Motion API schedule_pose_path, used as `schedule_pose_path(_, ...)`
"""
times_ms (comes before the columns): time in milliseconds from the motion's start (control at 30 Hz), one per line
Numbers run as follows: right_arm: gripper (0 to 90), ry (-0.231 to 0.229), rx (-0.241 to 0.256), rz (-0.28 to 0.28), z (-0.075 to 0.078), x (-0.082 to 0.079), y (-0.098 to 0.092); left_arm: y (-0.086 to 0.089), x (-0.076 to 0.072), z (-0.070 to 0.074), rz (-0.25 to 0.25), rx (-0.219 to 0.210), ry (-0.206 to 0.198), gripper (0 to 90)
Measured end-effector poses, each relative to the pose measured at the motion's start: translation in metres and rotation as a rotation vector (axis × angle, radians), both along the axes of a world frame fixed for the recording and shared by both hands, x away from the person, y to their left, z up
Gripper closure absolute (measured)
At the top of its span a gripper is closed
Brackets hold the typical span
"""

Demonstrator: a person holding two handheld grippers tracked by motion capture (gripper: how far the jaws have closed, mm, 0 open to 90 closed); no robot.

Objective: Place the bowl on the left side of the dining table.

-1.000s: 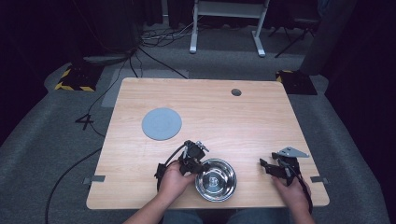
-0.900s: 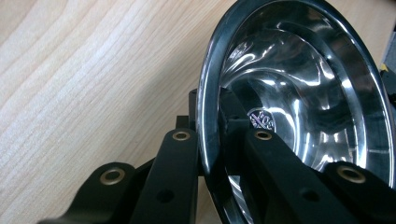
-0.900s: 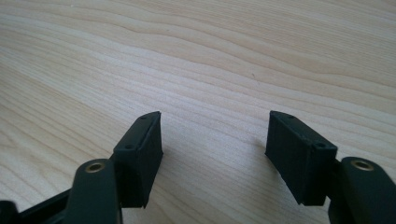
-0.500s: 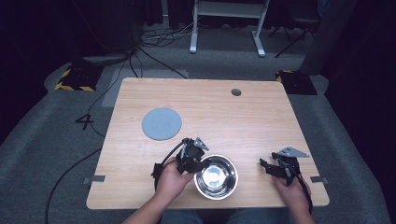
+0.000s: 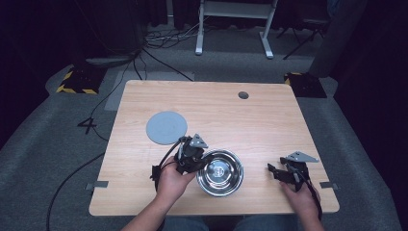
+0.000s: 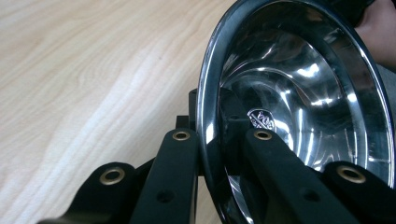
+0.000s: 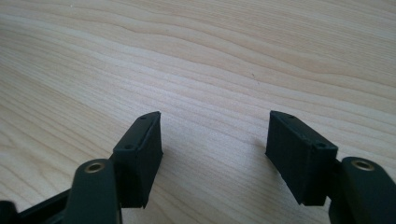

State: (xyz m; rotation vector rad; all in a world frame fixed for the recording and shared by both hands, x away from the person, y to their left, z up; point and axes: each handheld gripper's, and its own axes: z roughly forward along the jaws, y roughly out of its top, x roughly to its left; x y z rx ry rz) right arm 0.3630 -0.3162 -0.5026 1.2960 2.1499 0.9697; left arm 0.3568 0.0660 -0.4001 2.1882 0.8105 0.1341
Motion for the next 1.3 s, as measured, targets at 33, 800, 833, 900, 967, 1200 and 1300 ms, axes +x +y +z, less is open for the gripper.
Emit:
schedule_pose_path(33, 36.3, 0.000, 0.000, 0.000, 0.000, 0.000, 0.000, 0.000, 0.000, 0.000, 0.000, 0.000, 0.000, 86.4)
schedule_pose_path(800, 36.1, -0.001, -0.001, -0.001, 0.000, 0.000, 0.000, 0.028, 0.044, 0.027, 0.165, -0.048, 0.009, 86.4)
schedule_pose_path(833, 36.1, -0.001, -0.001, -0.001, 0.000, 0.000, 0.000, 0.029, 0.047, 0.027, 0.173, -0.057, 0.015, 86.4)
schedule_pose_path(900, 36.1, -0.001, -0.001, -0.001, 0.000, 0.000, 0.000, 0.033, 0.052, 0.027, 0.191, -0.065, 0.017, 86.4)
schedule_pose_path(967, 36.0, -0.001, -0.002, -0.001, 0.000, 0.000, 0.000, 0.037, 0.057, 0.028, 0.215, -0.069, 0.020, 86.4)
schedule_pose_path(1200, 35.9, -0.001, -0.001, -0.002, 0.000, 0.000, 0.000, 0.048, 0.079, 0.031, 0.251, -0.040, 0.028, 86.4)
schedule_pose_path(1300, 35.9, -0.001, -0.001, -0.002, 0.000, 0.000, 0.000, 0.055, 0.088, 0.034, 0.256, -0.023, 0.032, 86.4)
